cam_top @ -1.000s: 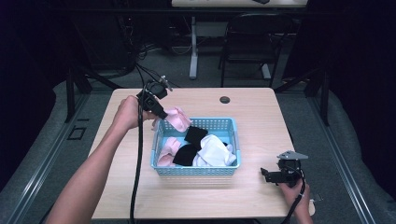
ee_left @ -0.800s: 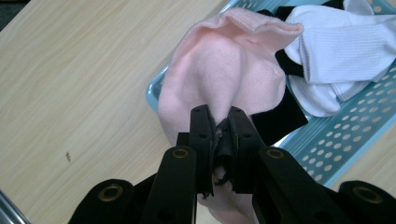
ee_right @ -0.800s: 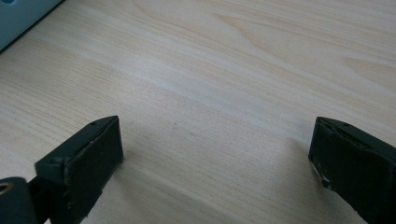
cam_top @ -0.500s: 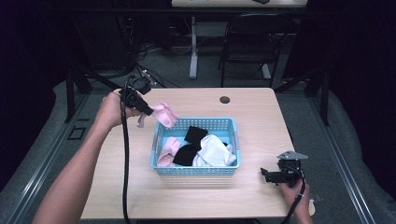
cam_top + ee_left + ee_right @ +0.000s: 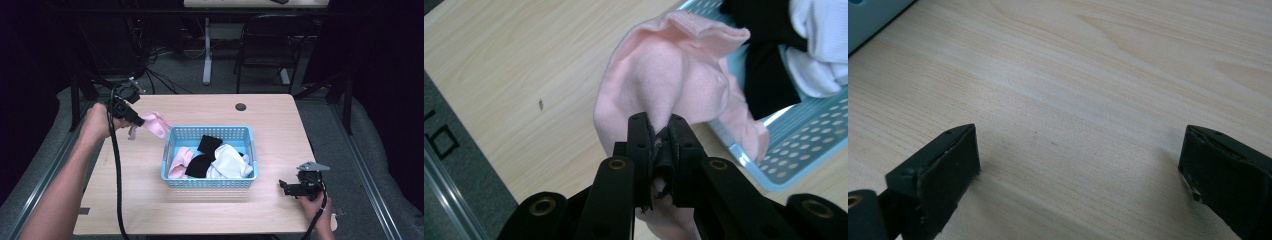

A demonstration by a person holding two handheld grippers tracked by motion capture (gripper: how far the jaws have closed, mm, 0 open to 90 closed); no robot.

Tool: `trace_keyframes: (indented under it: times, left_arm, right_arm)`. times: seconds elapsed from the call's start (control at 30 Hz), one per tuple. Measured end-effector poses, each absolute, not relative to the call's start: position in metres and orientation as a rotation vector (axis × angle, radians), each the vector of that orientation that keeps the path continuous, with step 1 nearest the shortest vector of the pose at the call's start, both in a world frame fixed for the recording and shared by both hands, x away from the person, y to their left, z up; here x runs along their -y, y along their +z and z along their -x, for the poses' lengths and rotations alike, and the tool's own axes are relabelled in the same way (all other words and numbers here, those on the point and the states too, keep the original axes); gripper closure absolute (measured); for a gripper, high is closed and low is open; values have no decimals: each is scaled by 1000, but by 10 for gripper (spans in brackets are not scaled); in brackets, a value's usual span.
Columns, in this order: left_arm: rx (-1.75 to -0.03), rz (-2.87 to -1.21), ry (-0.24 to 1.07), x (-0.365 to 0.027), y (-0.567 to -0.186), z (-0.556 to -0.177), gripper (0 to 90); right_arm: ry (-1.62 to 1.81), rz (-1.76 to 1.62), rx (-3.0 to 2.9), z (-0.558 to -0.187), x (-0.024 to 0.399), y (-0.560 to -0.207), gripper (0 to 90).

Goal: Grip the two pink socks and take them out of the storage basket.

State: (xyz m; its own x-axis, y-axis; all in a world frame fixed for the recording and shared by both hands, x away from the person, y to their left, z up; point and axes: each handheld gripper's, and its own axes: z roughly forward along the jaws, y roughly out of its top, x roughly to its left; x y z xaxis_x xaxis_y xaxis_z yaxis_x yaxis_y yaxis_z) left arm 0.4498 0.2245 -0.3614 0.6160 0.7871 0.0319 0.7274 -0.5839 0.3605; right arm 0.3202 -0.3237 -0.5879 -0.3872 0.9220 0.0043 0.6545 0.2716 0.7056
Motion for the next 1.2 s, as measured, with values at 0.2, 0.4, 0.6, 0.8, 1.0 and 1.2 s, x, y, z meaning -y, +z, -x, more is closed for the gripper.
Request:
trace_keyframes:
  times: [0.2, 0.4, 0.6, 0.8, 1.0, 1.2]
  left_arm:
    - [-1289, -2498, 261, -244, -376, -452, 827]
    - [-1352, -2492, 257, -257, -392, -456, 830]
    - [-1408, -2485, 242, -265, -413, -458, 831]
    - [-1469, -2454, 222, -277, -437, -459, 834]
    - [-1545, -2440, 159, -287, -469, -461, 833]
    - [-1605, -2426, 131, -291, -500, -463, 832]
  right_arm:
    - [887, -1425, -2140, -320, 324, -588, 24]
    - [888, -1425, -2139, -320, 324, -588, 24]
    - [888, -1426, -2138, -320, 324, -588, 25]
    - [887, -1426, -2138, -320, 324, -588, 26]
    - [887, -1426, -2137, -320, 324, -588, 26]
    - [887, -1426, -2138, -320, 324, -588, 27]
